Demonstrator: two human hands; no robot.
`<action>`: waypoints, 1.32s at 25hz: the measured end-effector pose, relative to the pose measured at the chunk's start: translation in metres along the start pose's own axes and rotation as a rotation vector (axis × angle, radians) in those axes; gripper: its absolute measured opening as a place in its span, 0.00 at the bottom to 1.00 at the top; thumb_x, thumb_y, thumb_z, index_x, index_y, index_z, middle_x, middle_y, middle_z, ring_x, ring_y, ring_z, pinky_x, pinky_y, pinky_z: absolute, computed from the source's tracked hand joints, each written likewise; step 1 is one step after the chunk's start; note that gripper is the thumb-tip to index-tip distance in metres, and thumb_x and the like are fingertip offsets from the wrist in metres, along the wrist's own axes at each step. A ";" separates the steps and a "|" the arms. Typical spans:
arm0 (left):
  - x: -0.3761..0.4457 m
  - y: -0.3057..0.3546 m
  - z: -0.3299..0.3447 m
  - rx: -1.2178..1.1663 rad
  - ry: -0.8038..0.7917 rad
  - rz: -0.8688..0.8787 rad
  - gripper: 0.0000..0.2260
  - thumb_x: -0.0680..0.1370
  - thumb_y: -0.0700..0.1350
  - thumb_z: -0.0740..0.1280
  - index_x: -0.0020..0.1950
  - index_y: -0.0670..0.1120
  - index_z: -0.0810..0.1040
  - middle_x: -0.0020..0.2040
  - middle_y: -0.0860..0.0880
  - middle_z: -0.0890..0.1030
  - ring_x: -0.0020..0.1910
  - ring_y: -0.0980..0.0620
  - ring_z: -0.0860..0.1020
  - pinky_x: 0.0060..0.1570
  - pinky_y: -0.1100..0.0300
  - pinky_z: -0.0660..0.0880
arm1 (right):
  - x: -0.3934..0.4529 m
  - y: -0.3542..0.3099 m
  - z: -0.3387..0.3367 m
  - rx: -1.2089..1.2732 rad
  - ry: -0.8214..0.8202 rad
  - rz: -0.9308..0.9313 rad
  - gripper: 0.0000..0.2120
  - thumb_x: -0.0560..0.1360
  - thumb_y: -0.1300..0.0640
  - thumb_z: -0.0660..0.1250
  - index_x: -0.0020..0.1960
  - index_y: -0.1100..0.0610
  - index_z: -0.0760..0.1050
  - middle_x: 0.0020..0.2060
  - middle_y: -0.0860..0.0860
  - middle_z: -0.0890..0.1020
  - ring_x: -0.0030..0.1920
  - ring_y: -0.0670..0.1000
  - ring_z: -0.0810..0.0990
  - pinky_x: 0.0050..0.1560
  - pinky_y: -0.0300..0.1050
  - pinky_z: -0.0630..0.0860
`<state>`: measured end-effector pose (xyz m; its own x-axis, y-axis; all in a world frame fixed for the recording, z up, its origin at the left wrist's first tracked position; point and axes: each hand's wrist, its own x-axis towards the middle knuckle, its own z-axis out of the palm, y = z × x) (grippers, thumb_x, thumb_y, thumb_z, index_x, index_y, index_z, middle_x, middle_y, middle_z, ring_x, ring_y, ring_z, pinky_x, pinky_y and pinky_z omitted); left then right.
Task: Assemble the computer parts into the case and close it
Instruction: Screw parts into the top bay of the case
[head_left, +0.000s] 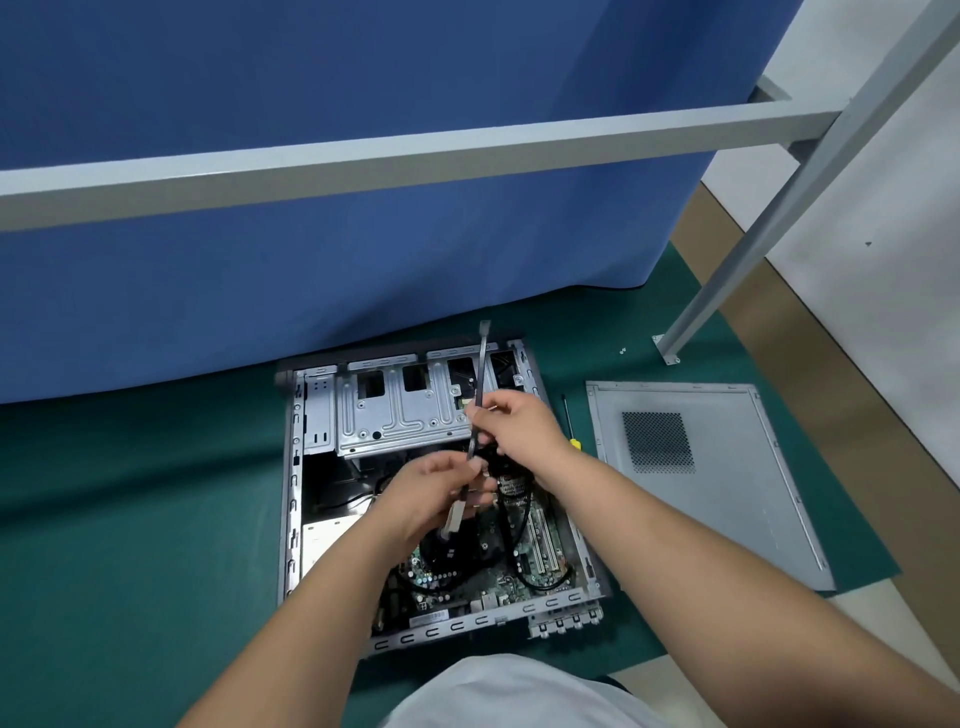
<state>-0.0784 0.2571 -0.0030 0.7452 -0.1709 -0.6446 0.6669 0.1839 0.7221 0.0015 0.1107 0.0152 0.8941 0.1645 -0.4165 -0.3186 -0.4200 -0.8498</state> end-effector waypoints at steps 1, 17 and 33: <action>-0.003 -0.005 -0.004 0.080 -0.043 -0.018 0.09 0.82 0.46 0.70 0.60 0.43 0.81 0.54 0.45 0.87 0.53 0.46 0.86 0.48 0.54 0.79 | 0.005 -0.003 -0.003 0.012 0.006 0.006 0.09 0.79 0.49 0.72 0.48 0.55 0.82 0.36 0.46 0.83 0.32 0.42 0.81 0.37 0.39 0.74; -0.012 -0.035 -0.009 -0.103 -0.199 -0.069 0.18 0.80 0.26 0.60 0.65 0.39 0.79 0.58 0.37 0.84 0.59 0.39 0.84 0.55 0.56 0.82 | -0.016 0.010 -0.007 0.149 -0.122 0.161 0.11 0.81 0.55 0.70 0.58 0.62 0.80 0.42 0.52 0.85 0.36 0.45 0.78 0.33 0.36 0.74; 0.059 -0.045 -0.002 0.524 0.233 0.180 0.12 0.76 0.38 0.75 0.45 0.57 0.82 0.38 0.52 0.86 0.34 0.57 0.84 0.23 0.65 0.69 | 0.059 0.029 -0.033 -0.861 -0.040 -0.455 0.20 0.83 0.51 0.60 0.74 0.45 0.71 0.77 0.44 0.67 0.77 0.51 0.58 0.77 0.52 0.53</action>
<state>-0.0649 0.2409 -0.0742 0.8671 0.0460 -0.4960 0.4830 -0.3216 0.8144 0.0553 0.0785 -0.0236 0.8584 0.4960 -0.1309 0.4079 -0.8148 -0.4120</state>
